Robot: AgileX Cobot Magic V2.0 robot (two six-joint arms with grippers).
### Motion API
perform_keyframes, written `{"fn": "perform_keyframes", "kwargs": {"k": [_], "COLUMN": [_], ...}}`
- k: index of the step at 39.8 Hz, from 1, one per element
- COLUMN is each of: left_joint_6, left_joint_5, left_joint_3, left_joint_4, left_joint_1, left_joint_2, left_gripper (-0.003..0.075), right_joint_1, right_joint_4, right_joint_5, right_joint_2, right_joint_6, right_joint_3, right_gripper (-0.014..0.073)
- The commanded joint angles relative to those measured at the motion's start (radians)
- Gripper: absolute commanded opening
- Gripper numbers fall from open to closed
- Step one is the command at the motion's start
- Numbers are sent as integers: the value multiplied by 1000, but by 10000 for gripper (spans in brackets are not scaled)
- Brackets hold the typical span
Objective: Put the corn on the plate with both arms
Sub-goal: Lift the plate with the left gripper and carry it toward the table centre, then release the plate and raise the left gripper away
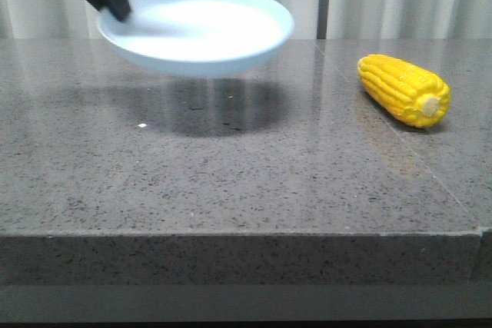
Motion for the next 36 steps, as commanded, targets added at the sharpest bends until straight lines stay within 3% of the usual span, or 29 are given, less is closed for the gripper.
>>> {"fn": "perform_keyframes", "kwargs": {"k": [1,15,27,32,36], "left_joint_6": [2,-5,-5,-5,-43], "left_joint_5": [-27,-44,-41,-48,-39], "left_joint_3": [-31,-32,-43,-44,-44], "left_joint_4": [-32,-37,-16,12,88], "left_joint_1": [-37,-64,-59,-30,-1], "left_joint_2": [-9,53,43,-11,-68], "left_gripper": [-20,0,310,284,197], "right_joint_1": [-7,-7,-7,-7,-7], "right_joint_4": [-12,-12,-12,-12,-12], "right_joint_5": [-87,-87,-87,-87,-87], "right_joint_2": [13,13,13,13,13], "right_joint_6": [-6,-6,-6,-6,-6], "right_joint_3": [-38,-38,-38,-38,-38], "right_gripper": [640,640,640,640,640]}}
